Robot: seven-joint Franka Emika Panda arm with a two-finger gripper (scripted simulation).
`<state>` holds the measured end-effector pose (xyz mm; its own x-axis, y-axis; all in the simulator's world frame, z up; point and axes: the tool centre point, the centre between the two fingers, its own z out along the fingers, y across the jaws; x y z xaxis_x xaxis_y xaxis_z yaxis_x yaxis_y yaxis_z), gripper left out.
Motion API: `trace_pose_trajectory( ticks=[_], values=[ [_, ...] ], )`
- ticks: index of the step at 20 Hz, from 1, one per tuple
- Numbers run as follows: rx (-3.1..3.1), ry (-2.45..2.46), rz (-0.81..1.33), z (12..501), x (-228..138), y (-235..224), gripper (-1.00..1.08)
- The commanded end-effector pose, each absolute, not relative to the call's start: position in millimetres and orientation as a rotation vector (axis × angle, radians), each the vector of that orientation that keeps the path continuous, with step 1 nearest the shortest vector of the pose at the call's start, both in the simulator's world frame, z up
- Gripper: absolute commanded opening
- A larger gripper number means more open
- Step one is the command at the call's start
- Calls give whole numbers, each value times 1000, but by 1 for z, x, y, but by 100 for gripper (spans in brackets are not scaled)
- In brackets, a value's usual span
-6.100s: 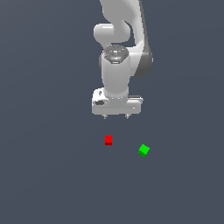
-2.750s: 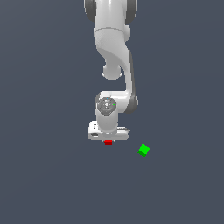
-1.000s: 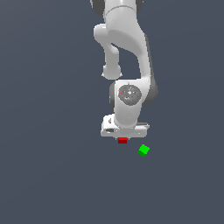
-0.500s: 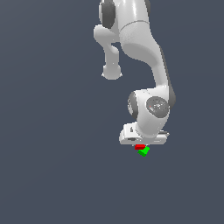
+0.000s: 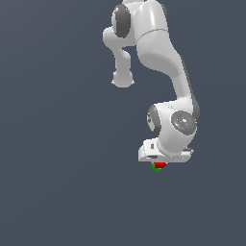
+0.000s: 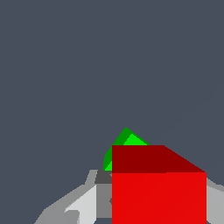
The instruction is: Stack the red cube on top of the green cube.
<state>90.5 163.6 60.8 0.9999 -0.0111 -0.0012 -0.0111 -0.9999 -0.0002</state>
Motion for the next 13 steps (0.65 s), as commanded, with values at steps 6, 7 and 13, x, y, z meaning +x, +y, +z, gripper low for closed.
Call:
trace_pose_trajectory(
  ticks=[6,7,13],
  values=[
    [-3141,19,0,61,92,163,100],
    [-3141,19,0,61,92,163,100],
    [-3141,19,0,61,92,163,100]
  ],
)
